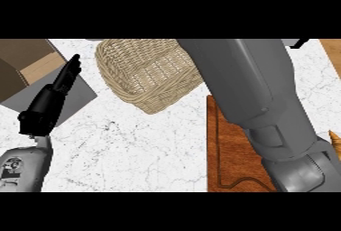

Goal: Pick the lemon from the cutting board and place it in the basket

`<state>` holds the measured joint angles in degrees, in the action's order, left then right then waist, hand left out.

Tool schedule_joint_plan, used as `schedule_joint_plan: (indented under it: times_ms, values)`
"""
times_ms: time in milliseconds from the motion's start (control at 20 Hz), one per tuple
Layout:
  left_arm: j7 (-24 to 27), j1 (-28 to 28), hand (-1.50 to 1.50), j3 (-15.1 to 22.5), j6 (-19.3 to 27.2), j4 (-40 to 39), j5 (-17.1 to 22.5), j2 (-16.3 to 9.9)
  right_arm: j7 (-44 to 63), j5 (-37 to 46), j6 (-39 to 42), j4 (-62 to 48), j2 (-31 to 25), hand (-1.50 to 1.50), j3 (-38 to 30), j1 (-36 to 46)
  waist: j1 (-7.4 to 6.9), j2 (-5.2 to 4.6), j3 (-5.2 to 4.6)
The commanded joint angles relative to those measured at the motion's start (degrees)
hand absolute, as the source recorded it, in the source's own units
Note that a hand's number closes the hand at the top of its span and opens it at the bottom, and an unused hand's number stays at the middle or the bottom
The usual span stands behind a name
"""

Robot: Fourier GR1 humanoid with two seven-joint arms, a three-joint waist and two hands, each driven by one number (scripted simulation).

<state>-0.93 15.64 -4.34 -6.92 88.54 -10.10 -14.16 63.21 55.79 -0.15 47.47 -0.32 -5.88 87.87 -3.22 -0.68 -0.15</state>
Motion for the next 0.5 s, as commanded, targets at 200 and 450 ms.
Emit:
schedule_joint_plan:
  times_ms: [200, 450]
  values:
    - [4.0, -4.3, 0.00, 1.1, 1.5, -0.4, -1.2, 2.2, 7.8, 1.9, 4.3, -15.3, 0.3, 1.50, 0.3, 4.3, 0.50, 0.11, -0.06]
    - [1.0, -3.1, 0.00, 1.1, 1.7, 0.8, -1.4, 2.1, 4.2, 2.0, 8.7, -21.1, -0.3, 1.50, -0.4, 6.7, 1.29, 0.13, 0.03]
